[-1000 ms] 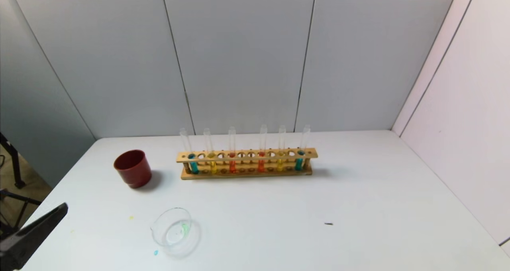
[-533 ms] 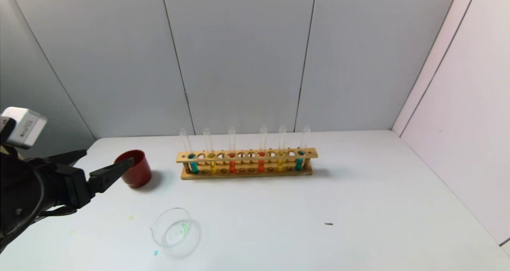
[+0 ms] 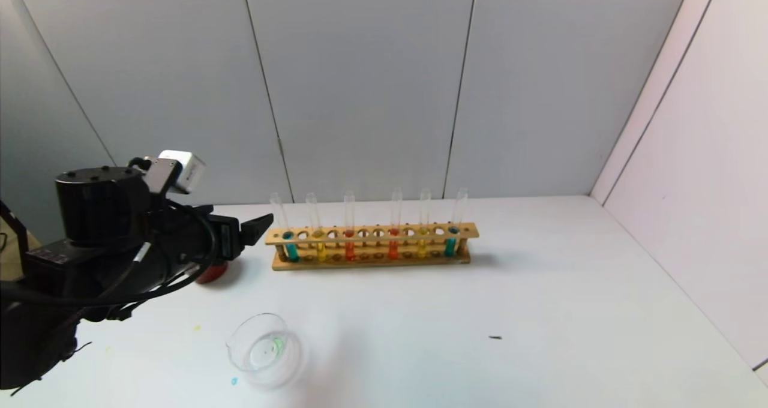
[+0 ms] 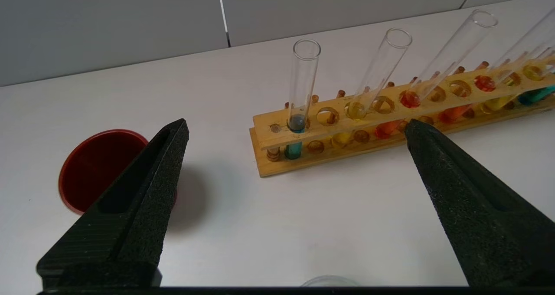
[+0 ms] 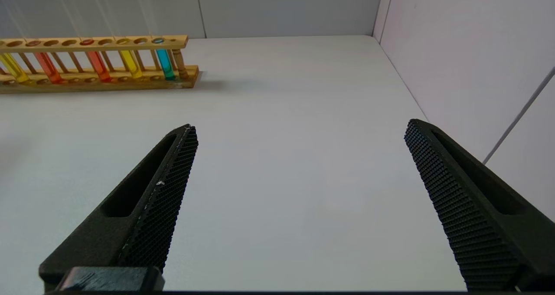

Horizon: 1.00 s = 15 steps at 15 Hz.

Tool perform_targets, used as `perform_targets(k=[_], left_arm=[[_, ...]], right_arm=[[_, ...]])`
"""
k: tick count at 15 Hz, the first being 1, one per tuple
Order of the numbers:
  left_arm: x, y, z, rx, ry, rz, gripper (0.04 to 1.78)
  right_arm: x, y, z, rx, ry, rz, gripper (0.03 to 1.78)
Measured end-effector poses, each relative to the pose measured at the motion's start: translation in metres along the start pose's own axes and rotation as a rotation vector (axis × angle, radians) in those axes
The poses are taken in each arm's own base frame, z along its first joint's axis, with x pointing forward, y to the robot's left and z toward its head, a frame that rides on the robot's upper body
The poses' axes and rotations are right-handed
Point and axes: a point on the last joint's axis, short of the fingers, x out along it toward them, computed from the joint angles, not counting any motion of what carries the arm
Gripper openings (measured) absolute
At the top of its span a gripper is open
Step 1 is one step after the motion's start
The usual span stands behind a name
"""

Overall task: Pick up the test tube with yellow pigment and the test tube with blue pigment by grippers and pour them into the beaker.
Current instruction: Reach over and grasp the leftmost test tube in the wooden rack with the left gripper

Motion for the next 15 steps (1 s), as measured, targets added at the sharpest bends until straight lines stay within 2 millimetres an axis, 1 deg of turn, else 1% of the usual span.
perform_targets(k=[3,6,11,15], left_arm=[[0.029,-0.003,-0.014,0.000,0.024,0.002,1.75],[0.050,-0.004,-0.022,0.001,0.037,0.004,1.75],[0.074,-0.003,-0.033,-0.008,0.033,0.005,1.75],[0.089,-0.003,-0.035,-0.004,0.024,0.004,1.75]], right_arm=[[0.000,0.000,0.000,0.000,0.000,0.000,1.74],[0.000,0.000,0.000,0.000,0.000,-0.001,1.74],[0.000,0.000,0.000,0.000,0.000,0.000,1.74],[0.000,0.000,0.000,0.000,0.000,0.000,1.74]])
